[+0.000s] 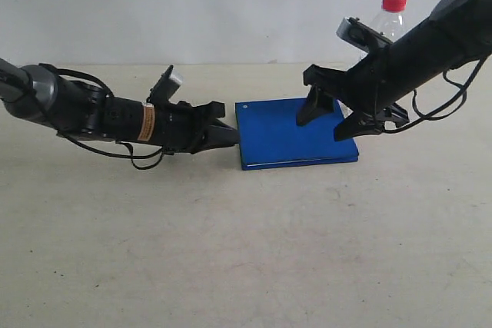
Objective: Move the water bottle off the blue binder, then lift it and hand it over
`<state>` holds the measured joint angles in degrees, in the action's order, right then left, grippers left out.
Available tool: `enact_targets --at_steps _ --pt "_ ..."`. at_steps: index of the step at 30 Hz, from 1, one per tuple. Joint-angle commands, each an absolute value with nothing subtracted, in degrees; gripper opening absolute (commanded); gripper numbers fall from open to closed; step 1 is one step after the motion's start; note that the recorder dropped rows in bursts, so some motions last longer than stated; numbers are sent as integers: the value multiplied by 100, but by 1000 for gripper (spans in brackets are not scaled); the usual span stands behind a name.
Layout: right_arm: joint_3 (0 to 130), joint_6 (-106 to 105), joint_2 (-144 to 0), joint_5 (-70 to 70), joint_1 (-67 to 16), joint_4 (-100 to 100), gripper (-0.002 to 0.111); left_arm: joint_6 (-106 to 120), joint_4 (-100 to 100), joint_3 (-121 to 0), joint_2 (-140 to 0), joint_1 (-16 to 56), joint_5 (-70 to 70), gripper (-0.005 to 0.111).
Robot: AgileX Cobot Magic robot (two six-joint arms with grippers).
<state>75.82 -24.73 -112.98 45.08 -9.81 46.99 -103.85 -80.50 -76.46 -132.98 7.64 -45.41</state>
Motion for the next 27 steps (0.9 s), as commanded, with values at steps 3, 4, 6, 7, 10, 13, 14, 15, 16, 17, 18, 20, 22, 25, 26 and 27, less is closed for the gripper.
enact_targets --at_steps 3,4,6,7,10,13,14,15,16,17,18,20,22,25,26,27 --pt "7608 -2646 -11257 4592 -965 3977 63 -10865 -8900 -7676 -13311 263 -5819 13" --pt "7608 -2635 -11257 4562 -965 3904 63 -10865 -8977 -7676 -13311 192 -6045 13" --pt "7608 -2583 -11257 4502 -965 3892 63 -10865 -9068 -7676 -13311 101 -6352 13" --pt "7608 -2583 -11257 4475 -965 3904 63 -10865 -9082 -7676 -13311 51 -6457 13" --pt "7608 -2583 -11257 4476 -965 3928 63 -10865 -9062 -7676 -13311 25 -6635 13" --pt "7608 -2583 -11257 4476 -965 3928 63 -10865 -9015 -7676 -13311 25 -6660 13" --pt "7608 -2583 -11257 4476 -965 3928 63 -10865 -9015 -7676 -13311 25 -6660 13" --pt "7608 -2583 -11257 4476 -965 3928 63 -10865 -9015 -7676 -13311 25 -6660 13" --pt "7608 -2583 -11257 4476 -965 3928 63 -10865 -9015 -7676 -13311 25 -6660 13" --pt "7608 -2583 -11257 4487 -965 3929 63 -10865 -9015 -7676 -13311 25 -6660 13" --pt "7608 -2583 -11257 4498 -965 3929 63 -10865 -9015 -7676 -13311 25 -6660 13" --pt "7608 -2583 -11257 4510 -965 3929 63 -10865 -9051 -7676 -13311 -4 -6710 13" --pt "7608 -2583 -11257 4510 -965 3929 63 -10865 -9060 -7676 -13311 -121 -6750 13" --pt "7608 -2583 -11257 4510 -965 3929 63 -10865 -9002 -7676 -13311 -492 -6996 13" --pt "7608 -2593 -11257 4509 -965 3929 63 -10865 -8885 -7676 -13311 -652 -6996 13" --pt "7608 -2606 -11257 4509 -965 3929 63 -10865 -8860 -7676 -13311 -706 -6996 13"
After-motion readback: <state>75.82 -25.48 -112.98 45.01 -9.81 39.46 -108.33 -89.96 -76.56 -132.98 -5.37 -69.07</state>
